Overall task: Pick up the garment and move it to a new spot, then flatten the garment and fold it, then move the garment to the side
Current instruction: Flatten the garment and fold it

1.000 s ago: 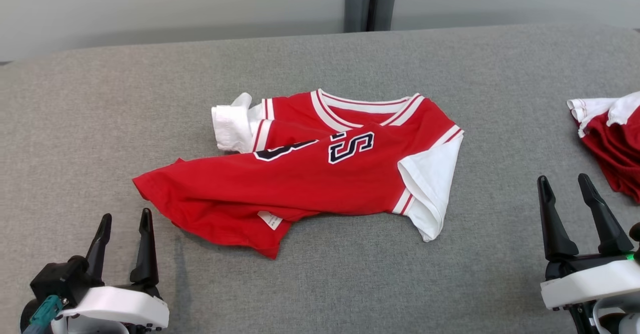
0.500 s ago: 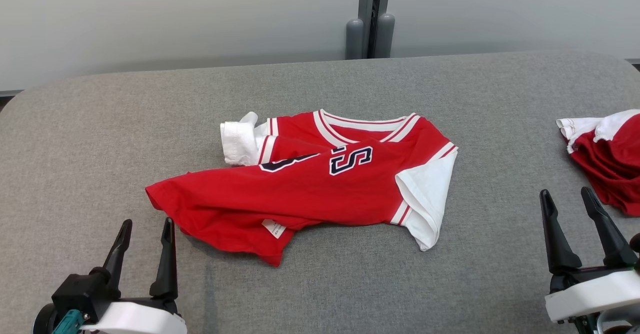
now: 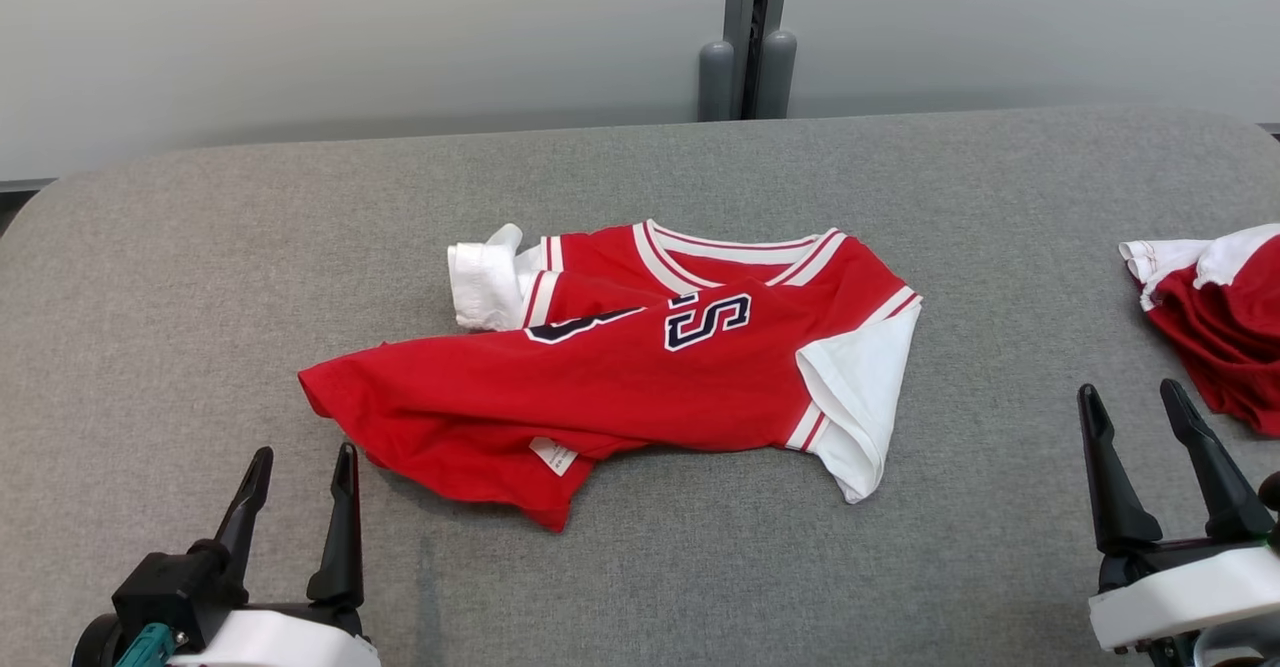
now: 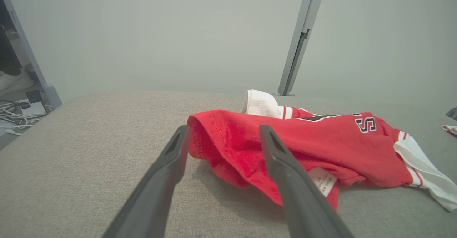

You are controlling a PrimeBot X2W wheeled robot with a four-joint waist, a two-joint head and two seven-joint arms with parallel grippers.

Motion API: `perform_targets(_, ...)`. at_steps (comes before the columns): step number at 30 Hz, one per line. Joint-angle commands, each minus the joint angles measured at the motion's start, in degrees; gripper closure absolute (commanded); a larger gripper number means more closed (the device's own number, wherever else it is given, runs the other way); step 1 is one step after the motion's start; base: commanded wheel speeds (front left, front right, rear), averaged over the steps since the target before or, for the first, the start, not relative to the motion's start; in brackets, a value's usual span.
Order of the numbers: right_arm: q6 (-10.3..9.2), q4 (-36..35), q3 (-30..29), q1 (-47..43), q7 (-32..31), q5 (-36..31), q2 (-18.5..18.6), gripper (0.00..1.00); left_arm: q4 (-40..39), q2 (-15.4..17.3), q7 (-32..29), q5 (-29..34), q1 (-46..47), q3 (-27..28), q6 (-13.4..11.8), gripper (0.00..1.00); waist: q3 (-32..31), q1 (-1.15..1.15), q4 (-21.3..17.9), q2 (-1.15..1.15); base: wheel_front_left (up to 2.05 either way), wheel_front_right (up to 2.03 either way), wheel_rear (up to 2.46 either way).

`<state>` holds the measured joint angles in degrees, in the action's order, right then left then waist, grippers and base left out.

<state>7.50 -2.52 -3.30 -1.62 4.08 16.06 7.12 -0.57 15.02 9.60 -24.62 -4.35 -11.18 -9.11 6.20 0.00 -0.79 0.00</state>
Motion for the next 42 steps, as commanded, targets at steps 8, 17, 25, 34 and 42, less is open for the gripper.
perform_targets(8, -0.01, -0.5, -0.3, -0.1, -0.1, -0.2, -0.1, 0.00, -1.0, 0.6, -0.5, 1.3, 2.2, -0.9, -0.3, 0.00, 0.7, 0.00, 0.3, 0.00, 0.00, 0.00, 0.00)
perform_targets(17, -0.01, -0.5, 0.3, 1.3, 0.5, 0.5, -0.4, 0.00, 0.1, -1.6, -9.1, -0.4, 3.9, -7.3, 2.0, 0.00, 4.3, 0.00, -0.7, 0.00, 0.00, 0.00, 0.00)
perform_targets(25, -0.01, 0.5, 0.5, 2.5, 1.4, 0.7, -0.6, 0.00, 3.0, -3.6, -11.3, -2.3, 4.4, -9.7, 3.1, 0.00, 6.3, 0.00, -1.5, 0.00, 0.00, 0.00, 0.00)
perform_targets(34, -0.01, 0.8, 1.0, 3.6, 1.8, 1.1, -0.3, 0.00, 6.6, -3.9, -11.6, -2.9, 6.4, -9.9, 3.5, 0.40, 8.0, 0.00, -2.3, 0.00, 0.00, 0.00, 0.00)
perform_targets(42, -0.01, 1.1, 0.9, 4.6, 2.0, 1.1, 0.0, 0.00, 7.8, -3.2, -10.0, -2.3, 7.7, -9.4, 3.4, 1.00, 8.5, 0.00, -2.0, 0.00, 0.00, 0.00, 0.00)
